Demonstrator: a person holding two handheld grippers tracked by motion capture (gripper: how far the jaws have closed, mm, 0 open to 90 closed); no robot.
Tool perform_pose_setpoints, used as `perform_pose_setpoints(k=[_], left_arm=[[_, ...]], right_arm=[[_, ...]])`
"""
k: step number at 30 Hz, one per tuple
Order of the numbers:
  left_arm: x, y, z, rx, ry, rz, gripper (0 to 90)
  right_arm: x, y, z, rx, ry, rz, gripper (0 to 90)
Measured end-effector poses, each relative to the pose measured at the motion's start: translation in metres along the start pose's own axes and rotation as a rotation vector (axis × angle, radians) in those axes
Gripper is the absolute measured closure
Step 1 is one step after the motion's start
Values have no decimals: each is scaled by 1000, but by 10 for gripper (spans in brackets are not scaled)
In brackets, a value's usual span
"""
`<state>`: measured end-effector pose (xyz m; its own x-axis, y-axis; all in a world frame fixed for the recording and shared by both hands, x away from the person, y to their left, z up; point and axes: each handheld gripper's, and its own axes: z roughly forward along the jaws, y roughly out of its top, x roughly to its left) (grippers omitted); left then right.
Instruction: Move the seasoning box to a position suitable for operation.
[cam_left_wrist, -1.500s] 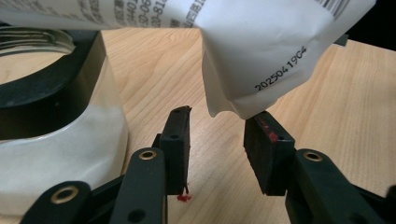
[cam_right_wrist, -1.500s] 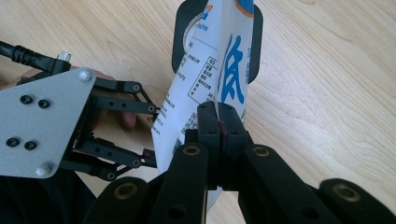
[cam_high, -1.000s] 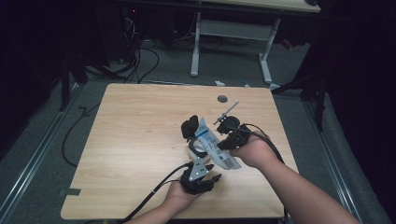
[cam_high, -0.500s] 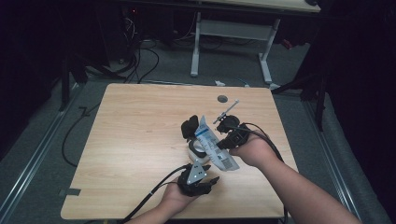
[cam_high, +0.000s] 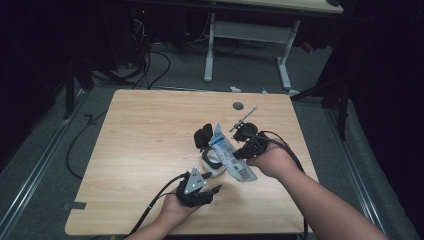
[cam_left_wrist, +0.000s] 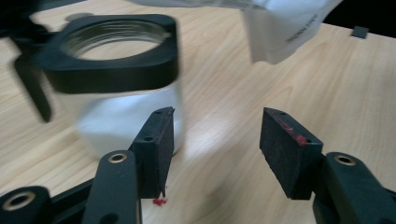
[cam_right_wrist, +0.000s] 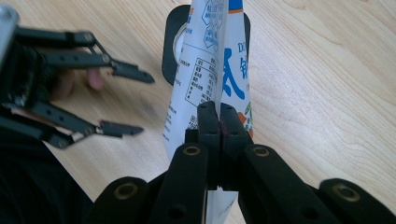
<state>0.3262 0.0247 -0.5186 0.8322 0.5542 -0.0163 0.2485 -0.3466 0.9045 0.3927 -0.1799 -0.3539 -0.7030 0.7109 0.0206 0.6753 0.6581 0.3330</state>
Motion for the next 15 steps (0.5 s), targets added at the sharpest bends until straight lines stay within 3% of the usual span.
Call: perform_pose_setpoints(k=[7, 15], left_arm=[[24, -7, -16, 0, 52, -26, 448], [43, -12, -26, 3, 83, -65, 450]], right_arm=[[-3, -1, 0, 3, -6, 12, 899], [-8, -5, 0, 7, -9, 23, 899]])
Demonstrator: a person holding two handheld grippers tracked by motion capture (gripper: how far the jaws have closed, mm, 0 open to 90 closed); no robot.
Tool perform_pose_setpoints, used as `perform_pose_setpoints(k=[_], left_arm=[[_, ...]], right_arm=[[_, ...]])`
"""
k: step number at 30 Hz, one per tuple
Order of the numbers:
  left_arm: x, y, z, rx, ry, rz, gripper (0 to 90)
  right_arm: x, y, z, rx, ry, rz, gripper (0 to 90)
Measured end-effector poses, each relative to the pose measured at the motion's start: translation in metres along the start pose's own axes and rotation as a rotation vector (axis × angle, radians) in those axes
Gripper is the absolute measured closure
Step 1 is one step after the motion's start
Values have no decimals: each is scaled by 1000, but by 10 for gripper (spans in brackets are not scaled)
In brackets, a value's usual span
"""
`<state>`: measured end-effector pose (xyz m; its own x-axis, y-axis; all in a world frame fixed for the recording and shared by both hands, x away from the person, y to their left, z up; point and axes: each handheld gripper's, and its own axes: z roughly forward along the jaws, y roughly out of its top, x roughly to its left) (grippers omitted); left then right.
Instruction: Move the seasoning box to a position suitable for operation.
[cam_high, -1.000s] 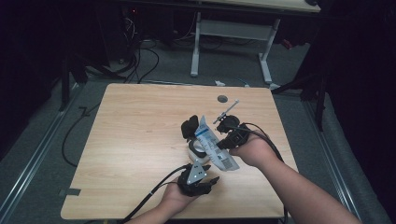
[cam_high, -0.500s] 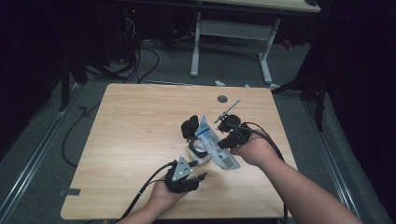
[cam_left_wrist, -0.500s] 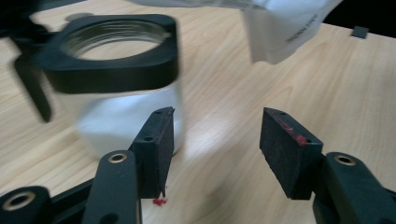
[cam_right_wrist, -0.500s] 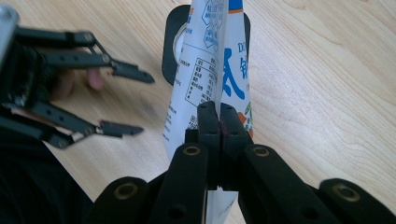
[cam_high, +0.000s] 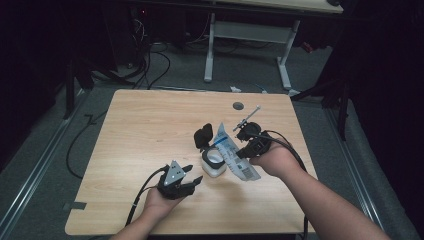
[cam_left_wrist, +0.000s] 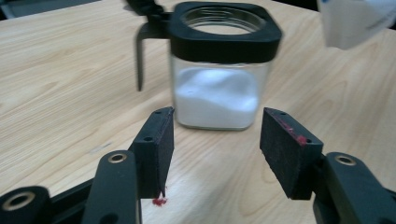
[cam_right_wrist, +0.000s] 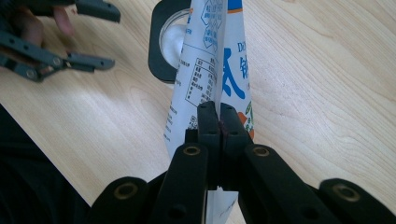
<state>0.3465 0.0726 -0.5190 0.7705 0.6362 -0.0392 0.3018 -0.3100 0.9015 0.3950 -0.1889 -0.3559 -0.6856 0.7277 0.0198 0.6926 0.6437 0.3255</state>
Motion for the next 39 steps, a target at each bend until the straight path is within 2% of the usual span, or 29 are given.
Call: perform_pose_setpoints(k=[7, 9, 14, 16, 18, 23, 24, 25, 26, 27, 29, 34, 35, 36, 39], left_arm=[[14, -2, -7, -6, 46, -19, 424], [18, -2, -8, -11, 58, -32, 422], [24, -3, -11, -9, 70, -36, 423], [26, -4, -11, 0, 74, -33, 424], [27, -5, -12, 7, 75, -30, 424], [29, -6, -13, 16, 79, -12, 430], [29, -6, -14, 17, 78, -11, 431], [30, -6, -14, 18, 77, -10, 432], [29, -6, -14, 15, 78, -11, 433], [29, -6, -14, 18, 77, -11, 434], [30, -6, -15, 20, 72, -14, 436], [29, -6, -14, 20, 62, -12, 436], [29, -6, -14, 21, 62, -13, 436], [29, -6, -14, 22, 63, -13, 436], [30, -6, -14, 27, 61, -14, 436]], right_arm=[[-2, -3, 0, 4, -8, -10, 899], [-2, -4, 0, 5, -6, 5, 899], [-5, -6, 0, 5, -16, 3, 899], [-6, -6, 0, 5, -10, 20, 899], [-7, -7, 0, 5, -14, 7, 899], [-8, -10, -1, 13, -23, 22, 899], [-10, -10, -1, 7, -25, 13, 898], [-9, -12, -1, 14, -24, 45, 899], [-9, -12, -1, 20, -30, 46, 899], [-12, -13, 0, 7, -27, 16, 899], [-12, -14, 0, 16, -33, 31, 899], [-18, -18, 2, 21, -45, 30, 899], [-18, -20, 2, 27, -42, 67, 898], [-20, -21, 3, 26, -44, 51, 899], [-24, -24, 5, 28, -52, 48, 899]])
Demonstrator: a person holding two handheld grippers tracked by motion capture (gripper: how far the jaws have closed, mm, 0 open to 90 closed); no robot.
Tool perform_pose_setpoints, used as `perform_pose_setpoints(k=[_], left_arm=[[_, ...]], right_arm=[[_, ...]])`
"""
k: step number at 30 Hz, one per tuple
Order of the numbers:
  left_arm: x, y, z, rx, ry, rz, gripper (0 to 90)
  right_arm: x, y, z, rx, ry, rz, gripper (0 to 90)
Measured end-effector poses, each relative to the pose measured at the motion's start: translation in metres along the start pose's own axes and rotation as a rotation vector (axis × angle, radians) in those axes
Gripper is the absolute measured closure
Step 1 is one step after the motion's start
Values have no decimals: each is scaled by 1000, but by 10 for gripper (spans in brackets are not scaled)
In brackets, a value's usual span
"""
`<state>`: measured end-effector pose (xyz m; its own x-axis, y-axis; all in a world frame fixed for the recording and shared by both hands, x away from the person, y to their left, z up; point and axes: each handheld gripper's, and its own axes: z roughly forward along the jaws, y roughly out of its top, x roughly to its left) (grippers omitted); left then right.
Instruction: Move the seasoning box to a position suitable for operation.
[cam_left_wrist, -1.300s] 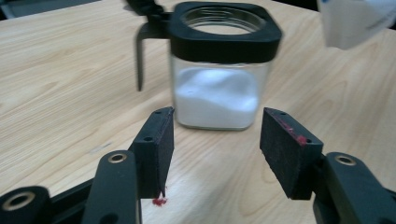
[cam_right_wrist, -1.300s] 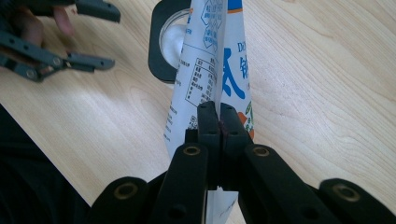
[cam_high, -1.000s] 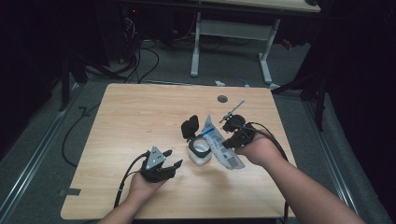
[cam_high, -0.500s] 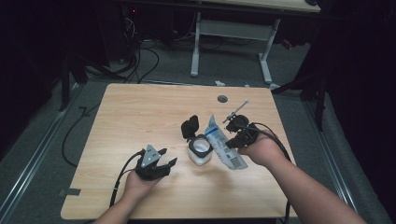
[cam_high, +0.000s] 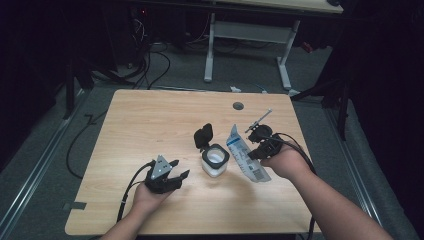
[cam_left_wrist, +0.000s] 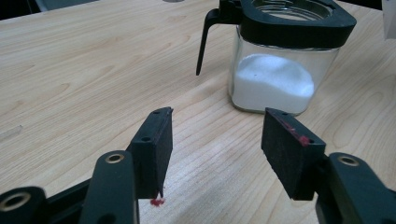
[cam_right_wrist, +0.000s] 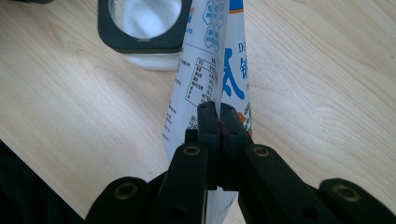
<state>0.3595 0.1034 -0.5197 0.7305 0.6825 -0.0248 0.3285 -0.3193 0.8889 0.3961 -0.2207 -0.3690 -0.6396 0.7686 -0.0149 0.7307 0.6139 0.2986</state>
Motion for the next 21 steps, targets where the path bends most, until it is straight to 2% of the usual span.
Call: perform_pose_setpoints(k=[1, 2, 6, 21], left_arm=[[0, 0, 0, 0, 1, 0, 436], [0, 0, 0, 1, 1, 0, 436], [0, -1, 0, 5, 2, -1, 437], [1, -1, 2, 16, -9, -18, 453]], right_arm=[[0, -1, 0, 7, 2, 27, 899], [-2, -2, 2, 2, 3, 9, 898], [-7, -6, 4, 2, -6, 10, 899], [-35, -21, 13, -6, -39, 71, 898]])
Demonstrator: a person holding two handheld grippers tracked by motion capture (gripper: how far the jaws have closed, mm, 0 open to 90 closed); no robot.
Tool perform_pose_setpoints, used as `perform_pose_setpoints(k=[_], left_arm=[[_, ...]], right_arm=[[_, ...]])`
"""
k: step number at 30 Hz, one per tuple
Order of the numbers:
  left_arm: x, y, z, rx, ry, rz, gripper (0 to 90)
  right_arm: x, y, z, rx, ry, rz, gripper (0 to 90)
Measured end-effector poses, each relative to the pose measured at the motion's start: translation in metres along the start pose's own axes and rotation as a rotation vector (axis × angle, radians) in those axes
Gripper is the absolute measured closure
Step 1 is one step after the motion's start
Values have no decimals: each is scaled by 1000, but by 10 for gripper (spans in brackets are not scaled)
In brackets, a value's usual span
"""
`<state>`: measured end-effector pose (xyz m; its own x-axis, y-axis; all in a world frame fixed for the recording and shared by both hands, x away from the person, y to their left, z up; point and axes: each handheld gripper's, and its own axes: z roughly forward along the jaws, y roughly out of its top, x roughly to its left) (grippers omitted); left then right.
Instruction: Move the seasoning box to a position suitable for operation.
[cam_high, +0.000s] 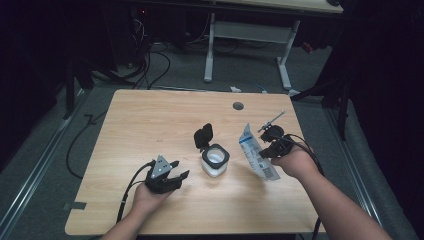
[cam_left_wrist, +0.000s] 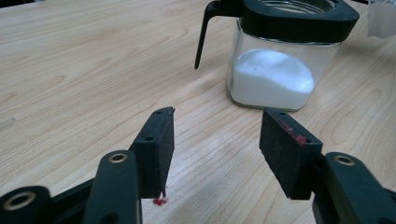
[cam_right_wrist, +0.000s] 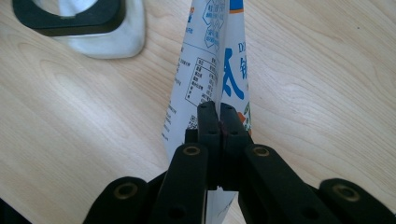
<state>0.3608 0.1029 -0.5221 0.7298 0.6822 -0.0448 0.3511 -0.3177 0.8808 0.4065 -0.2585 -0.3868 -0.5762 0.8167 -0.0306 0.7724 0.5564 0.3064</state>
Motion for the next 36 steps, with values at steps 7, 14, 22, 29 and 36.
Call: perform_pose_setpoints(k=[7, 14, 22, 29, 36], left_arm=[[0, 0, 1, 6, -3, -8, 452], [2, 0, 1, 7, 1, -16, 458], [4, 0, 1, 15, -4, -25, 472], [3, -1, 0, 6, 19, -4, 459], [4, -1, 0, 4, 24, -3, 461]], right_arm=[[-11, -4, 6, 15, -11, 16, 898], [-23, -6, 9, 3, -28, 37, 898], [-31, -9, 11, 3, -41, 54, 898], [-32, -11, 13, -20, -51, 64, 898], [-32, -14, 11, -56, -65, 64, 898]])
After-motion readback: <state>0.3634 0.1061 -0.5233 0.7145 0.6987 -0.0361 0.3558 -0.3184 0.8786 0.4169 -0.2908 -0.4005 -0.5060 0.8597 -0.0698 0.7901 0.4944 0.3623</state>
